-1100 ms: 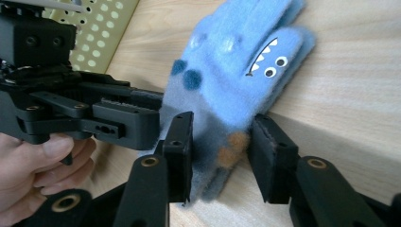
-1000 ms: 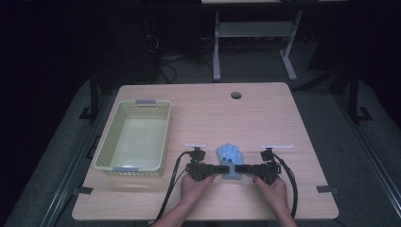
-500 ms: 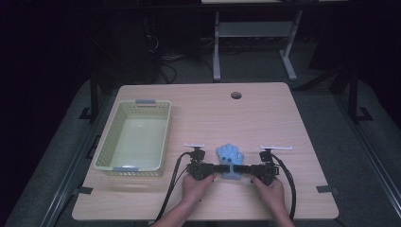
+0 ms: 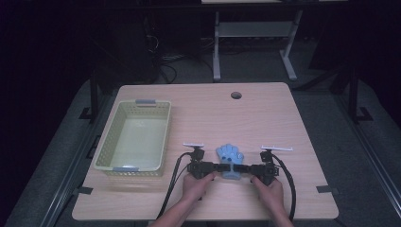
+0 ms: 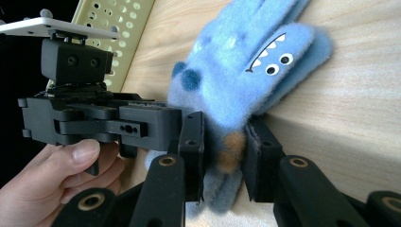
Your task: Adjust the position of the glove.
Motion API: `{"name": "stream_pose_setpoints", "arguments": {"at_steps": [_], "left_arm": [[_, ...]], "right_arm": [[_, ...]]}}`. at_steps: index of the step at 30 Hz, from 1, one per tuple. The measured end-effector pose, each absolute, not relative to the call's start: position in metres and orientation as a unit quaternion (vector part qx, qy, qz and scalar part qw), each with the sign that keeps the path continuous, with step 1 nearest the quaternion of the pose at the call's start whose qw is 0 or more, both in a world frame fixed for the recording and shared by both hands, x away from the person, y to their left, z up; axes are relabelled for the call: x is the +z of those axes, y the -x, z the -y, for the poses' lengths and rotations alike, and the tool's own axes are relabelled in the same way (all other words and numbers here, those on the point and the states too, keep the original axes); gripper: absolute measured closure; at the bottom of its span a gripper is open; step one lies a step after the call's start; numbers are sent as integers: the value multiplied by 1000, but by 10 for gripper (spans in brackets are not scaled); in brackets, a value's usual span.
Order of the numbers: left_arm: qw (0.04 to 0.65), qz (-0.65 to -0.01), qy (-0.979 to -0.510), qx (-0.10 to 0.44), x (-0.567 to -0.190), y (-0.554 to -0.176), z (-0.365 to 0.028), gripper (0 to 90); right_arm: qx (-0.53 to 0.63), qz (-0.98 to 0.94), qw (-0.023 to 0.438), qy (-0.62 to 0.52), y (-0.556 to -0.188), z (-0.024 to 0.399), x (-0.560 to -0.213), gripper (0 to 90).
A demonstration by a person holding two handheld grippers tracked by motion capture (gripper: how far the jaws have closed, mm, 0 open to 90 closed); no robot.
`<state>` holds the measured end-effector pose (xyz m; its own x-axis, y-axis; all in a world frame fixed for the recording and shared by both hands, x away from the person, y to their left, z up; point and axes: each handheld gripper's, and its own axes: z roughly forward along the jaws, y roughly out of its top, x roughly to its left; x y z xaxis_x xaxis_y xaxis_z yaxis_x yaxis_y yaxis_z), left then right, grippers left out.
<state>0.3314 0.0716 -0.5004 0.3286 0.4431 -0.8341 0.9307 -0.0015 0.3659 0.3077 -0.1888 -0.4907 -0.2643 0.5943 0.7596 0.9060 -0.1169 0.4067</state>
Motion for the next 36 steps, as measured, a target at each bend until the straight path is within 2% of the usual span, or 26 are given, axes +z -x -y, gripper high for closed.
{"name": "stream_pose_setpoints", "arguments": {"at_steps": [8, 23, 36], "left_arm": [[486, -513, -657, -263, -499, -332, -72, 717], [487, -496, -671, -258, -493, -334, -78, 735], [506, -483, -664, -263, -481, -334, -81, 742]], "right_arm": [[-475, 643, 158, 580, -307, 188, -490, 743], [-486, 646, 154, 568, -305, 183, -486, 783], [-506, 632, 159, 565, -305, 185, -476, 786]]}}
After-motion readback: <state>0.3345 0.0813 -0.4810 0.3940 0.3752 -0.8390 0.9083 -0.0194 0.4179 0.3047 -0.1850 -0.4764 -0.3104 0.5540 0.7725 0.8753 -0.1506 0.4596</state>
